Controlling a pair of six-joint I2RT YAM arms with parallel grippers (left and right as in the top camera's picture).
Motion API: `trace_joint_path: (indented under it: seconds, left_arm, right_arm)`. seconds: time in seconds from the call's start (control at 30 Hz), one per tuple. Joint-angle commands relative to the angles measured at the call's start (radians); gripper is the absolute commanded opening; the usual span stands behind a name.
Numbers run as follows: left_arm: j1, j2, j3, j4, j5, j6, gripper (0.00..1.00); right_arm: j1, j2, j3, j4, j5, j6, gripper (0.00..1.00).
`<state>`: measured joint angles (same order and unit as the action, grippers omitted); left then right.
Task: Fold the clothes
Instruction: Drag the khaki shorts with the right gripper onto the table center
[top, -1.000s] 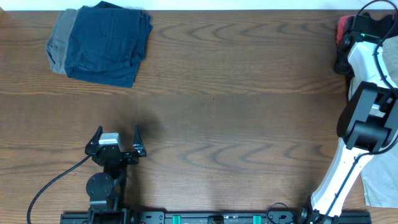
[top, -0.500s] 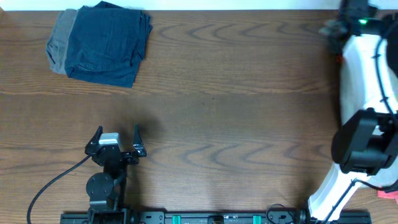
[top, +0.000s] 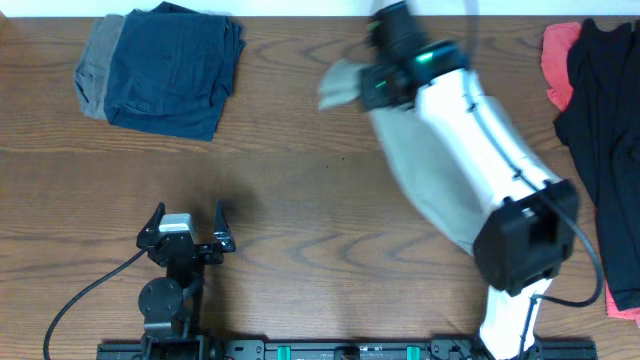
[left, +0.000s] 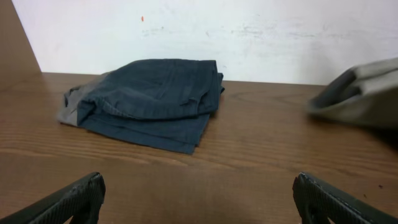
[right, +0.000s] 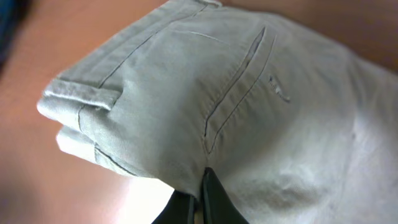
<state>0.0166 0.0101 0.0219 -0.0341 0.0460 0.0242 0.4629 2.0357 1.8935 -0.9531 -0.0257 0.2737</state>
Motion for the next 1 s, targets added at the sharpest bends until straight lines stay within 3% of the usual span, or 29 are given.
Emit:
trace_joint_path:
  seconds: [0.0,0.1,0.23,0.33,0.43,0.53,0.63,0.67,0.7,0.73,0.97]
  left_arm:
    - [-0.004,-0.006,-0.018,-0.035,-0.013,0.006,0.98]
    - [-0.004,-0.006,-0.018,-0.035,-0.012,0.006,0.98]
    - [-0.004,-0.006,-0.018,-0.035,-0.012,0.006,0.98]
    - [-0.004,-0.006,-0.018,-0.036,-0.013,0.006,0.98]
    - [-0.004,-0.006,-0.018,-0.035,-0.012,0.006,0.98]
    - [-0.004,-0.006,-0.018,-0.035,-0.012,0.006,0.98]
    - [-0.004,-0.006,-0.018,-0.035,-0.013,0.006,0.98]
    - [-0.004,-0.006,-0.018,-0.035,-0.013,0.006,0.98]
    - [-0.004,-0.006,-0.018,-0.035,-0.012,0.006,0.98]
    - [-0.004,-0.006,-0.018,-0.035,-0.013,0.006,0.98]
    - [-0.004,-0.006,-0.018,-0.035,-0.013,0.006,0.98]
  right_arm:
    - [0.111,-0.019,0.008,-0.026,-0.069,-0.012,0.08]
    - [0.200,-0.019,0.008,-0.043,-0.066,-0.012,0.18]
    - [0.278,-0.023,0.008,-0.064,-0.061,0.027,0.09]
    - [0.297,-0.035,0.009,-0.097,-0.060,0.029,0.11]
    - [0.273,-0.069,0.011,-0.165,-0.018,0.029,0.17]
    - [0.208,-0.113,0.011,-0.273,0.089,0.076,0.29]
    - [0.123,-0.135,0.010,-0.378,0.194,0.156,0.33]
    - [0.080,-0.138,0.010,-0.422,0.229,0.185,0.39]
    - [0.043,-0.139,0.010,-0.453,0.245,0.202,0.53]
    - [-0.010,-0.138,0.008,-0.491,0.251,0.205,0.99]
    - [-0.335,-0.138,-0.090,-0.523,0.288,0.205,0.99]
